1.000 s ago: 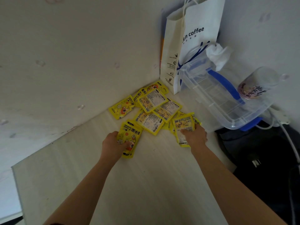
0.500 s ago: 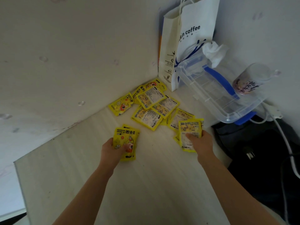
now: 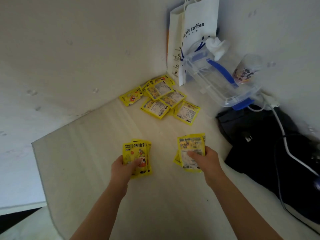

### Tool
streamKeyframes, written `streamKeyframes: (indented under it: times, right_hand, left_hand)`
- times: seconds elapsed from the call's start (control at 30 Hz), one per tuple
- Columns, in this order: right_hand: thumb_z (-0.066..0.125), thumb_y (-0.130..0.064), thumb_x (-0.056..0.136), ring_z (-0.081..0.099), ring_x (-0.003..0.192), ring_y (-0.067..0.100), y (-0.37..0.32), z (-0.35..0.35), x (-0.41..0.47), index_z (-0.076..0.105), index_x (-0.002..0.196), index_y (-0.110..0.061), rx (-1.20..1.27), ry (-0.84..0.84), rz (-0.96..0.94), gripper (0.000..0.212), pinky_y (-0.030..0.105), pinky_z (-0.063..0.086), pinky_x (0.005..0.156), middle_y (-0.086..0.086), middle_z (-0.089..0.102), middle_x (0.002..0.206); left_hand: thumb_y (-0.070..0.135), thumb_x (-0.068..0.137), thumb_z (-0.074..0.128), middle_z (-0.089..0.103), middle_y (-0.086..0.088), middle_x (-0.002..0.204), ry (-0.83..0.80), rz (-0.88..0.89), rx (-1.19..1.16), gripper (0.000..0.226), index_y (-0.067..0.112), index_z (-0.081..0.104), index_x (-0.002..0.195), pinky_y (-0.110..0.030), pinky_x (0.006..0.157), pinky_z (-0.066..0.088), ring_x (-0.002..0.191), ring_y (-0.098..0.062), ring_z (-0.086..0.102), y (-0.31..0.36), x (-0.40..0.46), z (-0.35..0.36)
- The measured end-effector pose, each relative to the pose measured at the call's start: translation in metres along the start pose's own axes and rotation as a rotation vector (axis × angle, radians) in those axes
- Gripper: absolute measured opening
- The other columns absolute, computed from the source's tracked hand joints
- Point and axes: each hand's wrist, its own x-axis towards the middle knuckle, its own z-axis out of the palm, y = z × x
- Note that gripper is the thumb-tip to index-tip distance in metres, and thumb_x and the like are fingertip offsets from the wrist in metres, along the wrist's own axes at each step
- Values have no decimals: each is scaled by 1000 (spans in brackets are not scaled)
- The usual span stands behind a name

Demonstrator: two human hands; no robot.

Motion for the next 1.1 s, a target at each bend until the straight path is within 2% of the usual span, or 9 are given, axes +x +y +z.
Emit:
streamKeyframes:
  times: [0.1, 0.33, 0.5, 0.67, 0.77, 0.87, 1.1]
  right_hand:
    - [74, -5, 79, 71, 88, 29, 14, -4, -25, 69, 100, -11, 18, -54, 10, 22, 45, 58, 81, 11, 74, 97]
    - [73, -5, 80, 72, 90, 29, 49, -11, -83, 68, 106, -9, 85, -108, 56, 27, 51, 57, 83, 11, 75, 100]
    - [73, -7, 81, 73, 88, 28, 81, -13, -131, 69, 105, -11, 114, -78, 69, 25, 52, 57, 83, 8, 76, 97]
    - [73, -7, 80, 73, 87, 27, 123, -13, -186, 70, 99, -14, 156, -40, 74, 20, 50, 58, 82, 8, 76, 95]
    - [71, -5, 81, 73, 84, 26, 153, -12, -226, 69, 99, -11, 216, 3, 60, 19, 42, 60, 75, 9, 76, 94]
    - [69, -4, 83, 74, 78, 22, 185, -10, -265, 68, 99, -10, 286, 31, 64, 18, 35, 60, 66, 7, 76, 90]
    - [70, -5, 83, 73, 86, 27, 252, -23, -344, 69, 101, -11, 337, 148, 85, 19, 46, 59, 77, 9, 76, 95]
  left_hand:
    - [11, 74, 80, 76, -12, 91, -20, -5, -49, 28, 11, 71, 100, -52, 79, 58, 85, -33, 73, -13, -24, -4]
    - [10, 74, 80, 76, -13, 92, -50, -21, -103, 30, 11, 70, 102, -53, 78, 58, 87, -34, 72, -46, -75, -15]
    - [12, 74, 79, 76, -12, 91, -111, -17, -57, 28, 12, 71, 101, -53, 78, 58, 86, -33, 73, -73, -106, -31]
    - [12, 77, 78, 76, -9, 89, -180, 19, -6, 23, 13, 71, 99, -41, 69, 60, 81, -27, 74, -103, -140, -54]
    - [9, 78, 76, 76, -12, 93, -244, 18, 6, 25, 10, 69, 103, -51, 76, 59, 84, -32, 73, -126, -161, -74]
    - [7, 80, 74, 75, -14, 96, -298, 24, 13, 27, 9, 68, 106, -56, 77, 57, 87, -35, 72, -149, -185, -94]
    - [3, 79, 73, 74, -14, 99, -389, 23, 59, 28, 11, 67, 105, -58, 79, 56, 90, -37, 71, -195, -243, -116]
